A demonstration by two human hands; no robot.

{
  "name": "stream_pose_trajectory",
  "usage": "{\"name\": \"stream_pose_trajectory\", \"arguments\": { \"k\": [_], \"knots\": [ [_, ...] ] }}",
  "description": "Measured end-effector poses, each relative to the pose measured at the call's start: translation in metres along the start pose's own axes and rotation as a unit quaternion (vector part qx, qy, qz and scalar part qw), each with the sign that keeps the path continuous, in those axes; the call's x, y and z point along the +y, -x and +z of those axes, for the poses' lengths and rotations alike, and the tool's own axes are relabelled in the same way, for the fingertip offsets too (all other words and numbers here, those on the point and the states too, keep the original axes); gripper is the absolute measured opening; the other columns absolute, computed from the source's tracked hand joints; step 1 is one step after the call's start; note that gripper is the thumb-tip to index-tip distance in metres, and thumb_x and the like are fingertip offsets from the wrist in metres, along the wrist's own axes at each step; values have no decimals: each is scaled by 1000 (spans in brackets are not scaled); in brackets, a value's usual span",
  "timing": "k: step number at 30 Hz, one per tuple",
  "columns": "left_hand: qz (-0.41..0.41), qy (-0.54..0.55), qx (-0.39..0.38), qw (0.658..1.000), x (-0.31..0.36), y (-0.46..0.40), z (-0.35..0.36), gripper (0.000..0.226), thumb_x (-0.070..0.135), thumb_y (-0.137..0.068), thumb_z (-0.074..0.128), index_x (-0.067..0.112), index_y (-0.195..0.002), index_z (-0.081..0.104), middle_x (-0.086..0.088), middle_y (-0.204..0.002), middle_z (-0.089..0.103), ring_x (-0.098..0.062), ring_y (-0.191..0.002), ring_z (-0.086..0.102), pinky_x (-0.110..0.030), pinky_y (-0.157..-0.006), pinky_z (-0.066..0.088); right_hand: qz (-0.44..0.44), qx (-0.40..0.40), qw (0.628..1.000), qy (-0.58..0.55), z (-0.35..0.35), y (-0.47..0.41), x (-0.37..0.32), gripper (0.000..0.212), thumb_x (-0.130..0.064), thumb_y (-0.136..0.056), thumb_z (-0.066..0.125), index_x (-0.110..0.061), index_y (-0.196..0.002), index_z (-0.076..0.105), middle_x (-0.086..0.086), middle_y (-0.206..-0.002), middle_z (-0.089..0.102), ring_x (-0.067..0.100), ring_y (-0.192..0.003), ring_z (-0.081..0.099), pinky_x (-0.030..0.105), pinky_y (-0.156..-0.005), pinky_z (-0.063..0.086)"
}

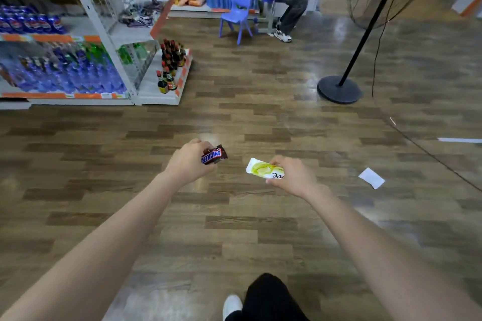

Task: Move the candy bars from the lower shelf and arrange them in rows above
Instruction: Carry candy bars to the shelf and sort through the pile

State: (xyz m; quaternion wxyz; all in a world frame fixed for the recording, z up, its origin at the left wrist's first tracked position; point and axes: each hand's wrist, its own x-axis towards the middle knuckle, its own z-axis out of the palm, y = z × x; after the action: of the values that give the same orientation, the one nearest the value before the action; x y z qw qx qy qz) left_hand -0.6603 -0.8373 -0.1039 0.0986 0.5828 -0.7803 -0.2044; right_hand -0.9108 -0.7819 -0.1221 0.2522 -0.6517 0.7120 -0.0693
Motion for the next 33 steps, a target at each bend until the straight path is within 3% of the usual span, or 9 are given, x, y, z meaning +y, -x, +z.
{"name": "stream_pose_trajectory", "arguments": {
  "k": [7,13,22,33],
  "knots": [
    [7,8,-7,1000,-1,-111,10,36,23,-76,68,18,-111,62,4,-91,48,-24,-94,56,-37,-81,47,3,-26,1000,-3,-34,-101,19,42,-38,-79,71,-32,-117,57,-7,-110,64,17,-97,59,25,-67,36],
    [2,7,2,1000,0,-249,-3,41,23,-75,70,17,-114,61,-7,-106,59,-25,-100,56,-39,-83,48,-2,-12,1000,-5,-79,-229,43,42,-39,-77,72,-31,-116,58,-5,-109,65,19,-98,59,27,-69,40],
    [-31,39,12,999,1,-411,-15,39,22,-74,71,22,-113,63,1,-93,53,-20,-86,55,-38,-79,49,-15,-37,999,22,-139,-392,61,40,-39,-78,71,-30,-115,59,-4,-108,65,19,-98,60,27,-69,41],
    [-76,53,8,996,-42,-585,-22,35,22,-72,71,20,-107,64,4,-88,50,-23,-89,58,-36,-78,48,-46,-65,996,34,-169,-592,46,41,-34,-78,70,-30,-117,58,-6,-113,64,18,-101,59,29,-75,45]
  ]
}}
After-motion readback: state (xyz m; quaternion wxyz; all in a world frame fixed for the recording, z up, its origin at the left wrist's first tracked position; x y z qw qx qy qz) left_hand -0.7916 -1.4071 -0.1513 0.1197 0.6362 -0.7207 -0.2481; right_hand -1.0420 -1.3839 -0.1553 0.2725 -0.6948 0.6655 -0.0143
